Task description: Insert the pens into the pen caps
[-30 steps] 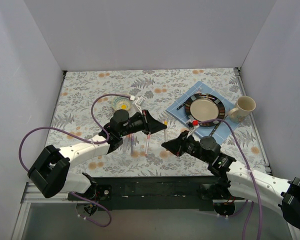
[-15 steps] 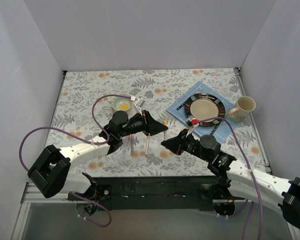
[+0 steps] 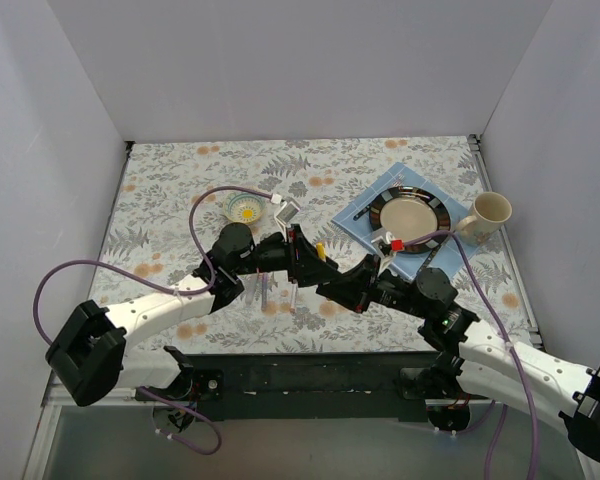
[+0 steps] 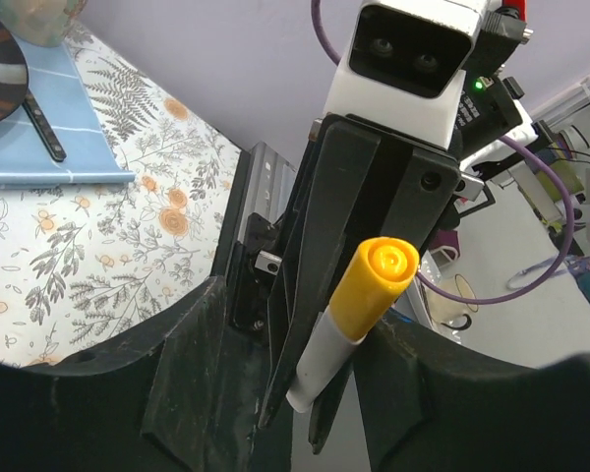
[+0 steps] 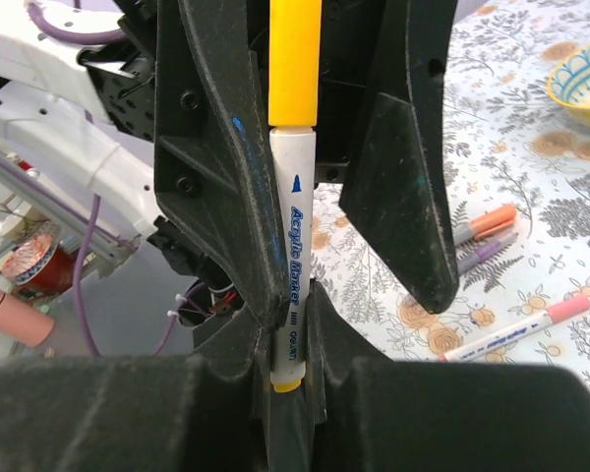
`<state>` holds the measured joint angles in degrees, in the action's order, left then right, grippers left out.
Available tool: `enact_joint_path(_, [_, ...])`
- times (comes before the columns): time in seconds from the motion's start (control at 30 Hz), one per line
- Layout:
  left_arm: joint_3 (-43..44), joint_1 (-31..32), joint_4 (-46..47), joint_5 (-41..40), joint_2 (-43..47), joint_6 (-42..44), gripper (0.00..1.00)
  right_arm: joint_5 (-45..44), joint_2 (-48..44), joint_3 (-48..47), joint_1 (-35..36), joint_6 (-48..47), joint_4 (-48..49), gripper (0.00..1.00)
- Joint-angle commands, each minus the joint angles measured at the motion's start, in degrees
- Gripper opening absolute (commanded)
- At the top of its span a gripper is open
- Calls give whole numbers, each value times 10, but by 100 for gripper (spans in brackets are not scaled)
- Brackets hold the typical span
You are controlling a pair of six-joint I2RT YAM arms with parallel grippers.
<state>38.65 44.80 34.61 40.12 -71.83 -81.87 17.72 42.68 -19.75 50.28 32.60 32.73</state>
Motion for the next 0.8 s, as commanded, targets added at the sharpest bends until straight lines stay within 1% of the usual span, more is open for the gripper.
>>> enact_joint_path(0.0, [25,5,-24,30,36,27,52,27,-11,-38,-2,-11,37,1])
enact_joint_path(0.13, [27,5,-36,23,56,30,56,27,-13,-41,-2,-11,29,1])
enact_joint_path(0.17, [27,5,-38,22,61,35,58,26,-15,-40,-3,-11,29,1])
enact_joint_path(0.2, [27,5,-40,20,70,36,63,25,-16,-40,-2,-11,29,1])
enact_joint_path(0.27, [27,5,-48,14,77,43,65,25,-16,-40,-2,-12,27,1])
enact_joint_path(0.33, [27,5,-55,7,89,44,65,28,-15,-37,-3,-13,24,1])
enact_joint_path(0.6, [62,4,-118,-83,100,63,65,50,-8,-30,-2,-5,34,1])
enact_joint_path(0.77, [72,4,-117,-81,97,65,65,56,-8,-28,-3,-3,34,1])
